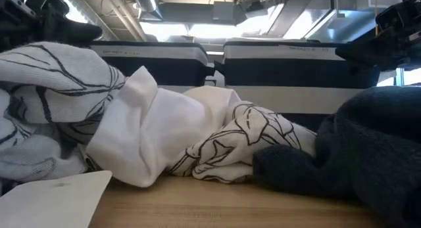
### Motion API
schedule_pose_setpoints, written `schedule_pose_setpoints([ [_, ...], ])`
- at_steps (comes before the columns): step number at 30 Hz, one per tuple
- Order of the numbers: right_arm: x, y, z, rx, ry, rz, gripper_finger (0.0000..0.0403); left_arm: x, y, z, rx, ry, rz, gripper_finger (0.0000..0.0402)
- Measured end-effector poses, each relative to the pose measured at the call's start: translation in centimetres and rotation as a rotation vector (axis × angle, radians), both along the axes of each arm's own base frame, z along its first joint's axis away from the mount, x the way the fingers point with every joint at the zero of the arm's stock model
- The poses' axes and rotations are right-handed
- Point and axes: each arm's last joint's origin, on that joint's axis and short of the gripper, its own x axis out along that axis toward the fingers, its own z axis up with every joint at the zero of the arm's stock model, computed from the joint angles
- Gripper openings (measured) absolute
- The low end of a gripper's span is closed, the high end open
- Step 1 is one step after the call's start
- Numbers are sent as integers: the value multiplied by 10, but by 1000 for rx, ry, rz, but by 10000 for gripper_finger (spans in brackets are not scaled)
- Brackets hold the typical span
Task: Sort clothes
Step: Put the white dress into the right laundry organizer
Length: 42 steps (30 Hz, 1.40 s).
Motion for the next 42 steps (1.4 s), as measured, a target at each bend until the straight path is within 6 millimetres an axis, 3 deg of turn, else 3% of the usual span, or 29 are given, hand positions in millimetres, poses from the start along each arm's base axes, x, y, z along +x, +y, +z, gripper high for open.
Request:
schedule_pose_setpoints([
  [6, 0, 0, 0, 24, -3, 0, 30, -1, 0, 6, -32, -65, -2, 0],
  [11, 0, -2, 3, 266, -40, -56, 30, -3, 2, 14, -79, -144, 69, 0],
  [17, 0, -3, 4, 271, -56, -93, 30, -5, 1, 33, -108, -163, 63, 0],
  [23, -1, -3, 10, 249, -103, -93, 30, 6, -2, 56, -120, 12, 76, 0],
  [33, -2, -3, 14, 221, -104, -79, 30, 53, -24, 114, -130, 355, 124, 0],
  [42, -2, -3, 15, 162, -105, -85, 30, 90, -57, 134, -180, 602, 202, 0],
])
